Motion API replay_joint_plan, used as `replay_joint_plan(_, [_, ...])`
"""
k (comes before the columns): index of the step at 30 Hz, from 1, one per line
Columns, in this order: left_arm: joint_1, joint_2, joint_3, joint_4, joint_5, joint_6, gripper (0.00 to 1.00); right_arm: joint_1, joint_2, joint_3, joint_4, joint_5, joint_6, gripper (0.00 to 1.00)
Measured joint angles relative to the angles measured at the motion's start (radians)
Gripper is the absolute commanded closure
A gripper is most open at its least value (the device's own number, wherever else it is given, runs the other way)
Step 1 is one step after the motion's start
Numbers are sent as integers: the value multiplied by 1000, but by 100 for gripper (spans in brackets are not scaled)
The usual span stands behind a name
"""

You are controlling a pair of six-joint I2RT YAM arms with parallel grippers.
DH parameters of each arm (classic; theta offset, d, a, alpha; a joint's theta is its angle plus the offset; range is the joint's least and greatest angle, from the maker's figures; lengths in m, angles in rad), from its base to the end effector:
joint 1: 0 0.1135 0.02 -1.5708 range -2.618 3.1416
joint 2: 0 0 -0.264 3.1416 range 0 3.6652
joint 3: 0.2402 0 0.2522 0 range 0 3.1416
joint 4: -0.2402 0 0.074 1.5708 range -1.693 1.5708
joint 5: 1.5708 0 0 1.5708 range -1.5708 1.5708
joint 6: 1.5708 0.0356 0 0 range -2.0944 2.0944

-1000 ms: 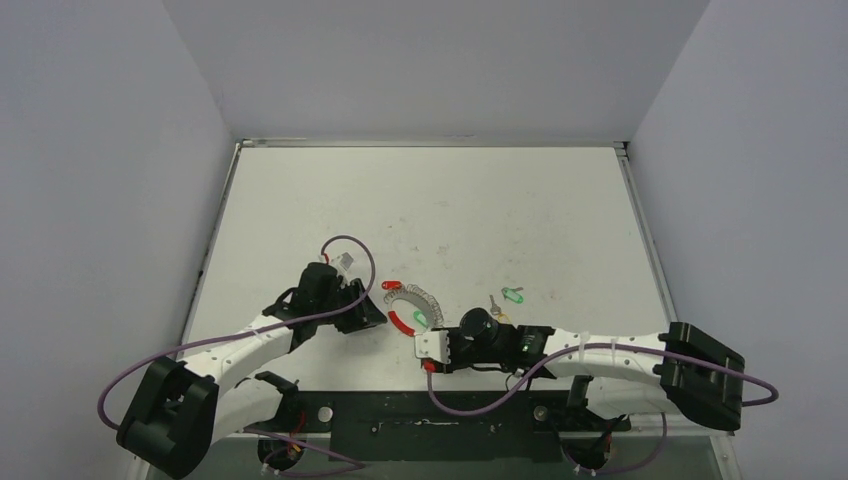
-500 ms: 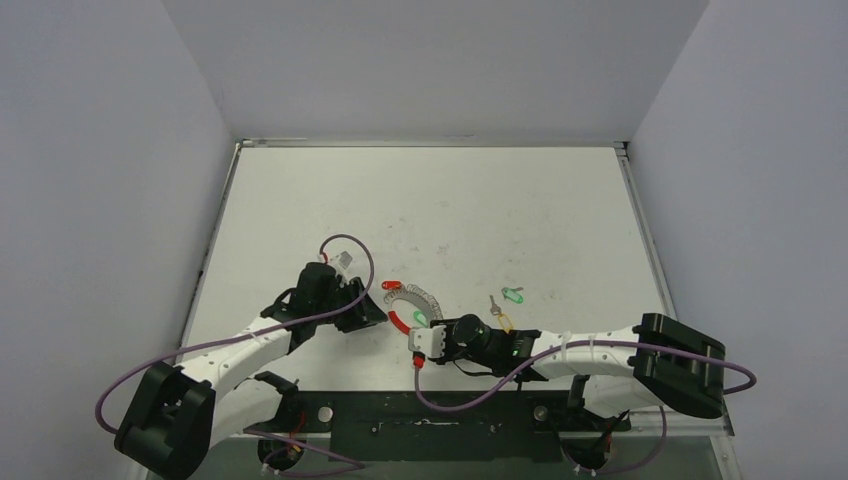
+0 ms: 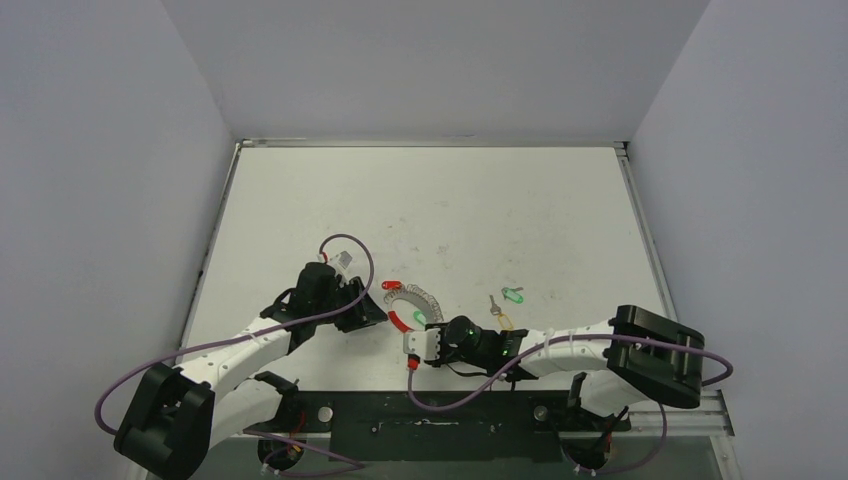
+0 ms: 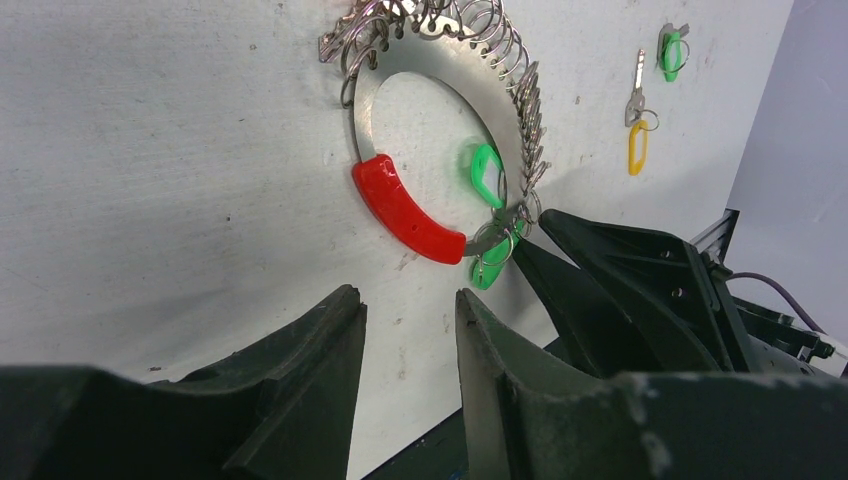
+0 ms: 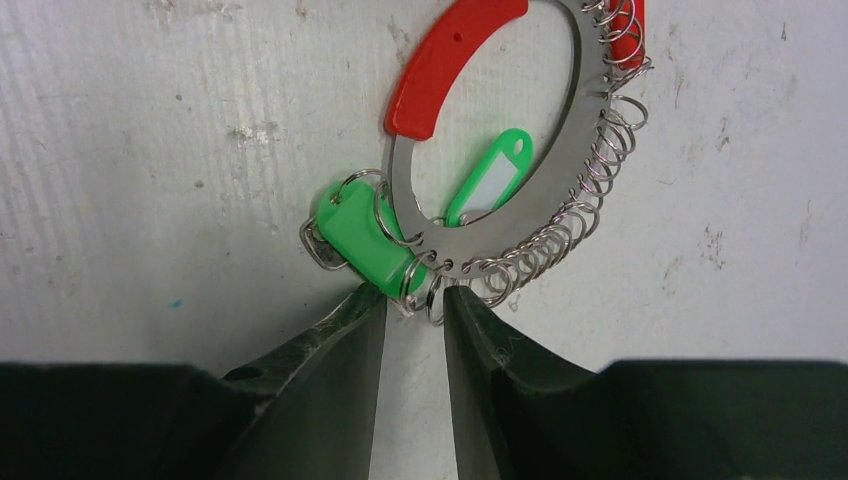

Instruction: Put the keys on the keyring

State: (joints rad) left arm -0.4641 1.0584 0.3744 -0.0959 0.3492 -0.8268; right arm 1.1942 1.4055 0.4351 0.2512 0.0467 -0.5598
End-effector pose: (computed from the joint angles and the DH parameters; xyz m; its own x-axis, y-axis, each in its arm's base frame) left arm 0.1687 -0.0981 0.1597 -0.8954 -0.3249 -0.3045 -0.0305 0.7269 -0.6861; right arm 0.0923 0.2290 0.1335 0.2811 -0.7315 -0.6212 -0.9048 0.0137 -0.4256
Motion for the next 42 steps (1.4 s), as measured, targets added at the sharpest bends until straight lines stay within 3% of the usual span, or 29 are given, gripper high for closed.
replay_joint_plan(5, [-1,-5,0,0,0,0,63,5,39,10,43,24,9,77])
replay_joint_plan(11, [-2,-17,-4,0,0,0,63,5,61,19,55,52,21,100])
replay_joint_plan(22, [-2,-42,-11,-7,-1,0,63,5,-8,35,-8,20,34,100])
replay_joint_plan(31, [-2,-74,-11,-21,0,1,62,-61,-110,37,-29,-198,168,100])
replay_joint_plan(42, [-2,-99,-11,-58,1,32,64,-142,74,113,-19,-416,375,100])
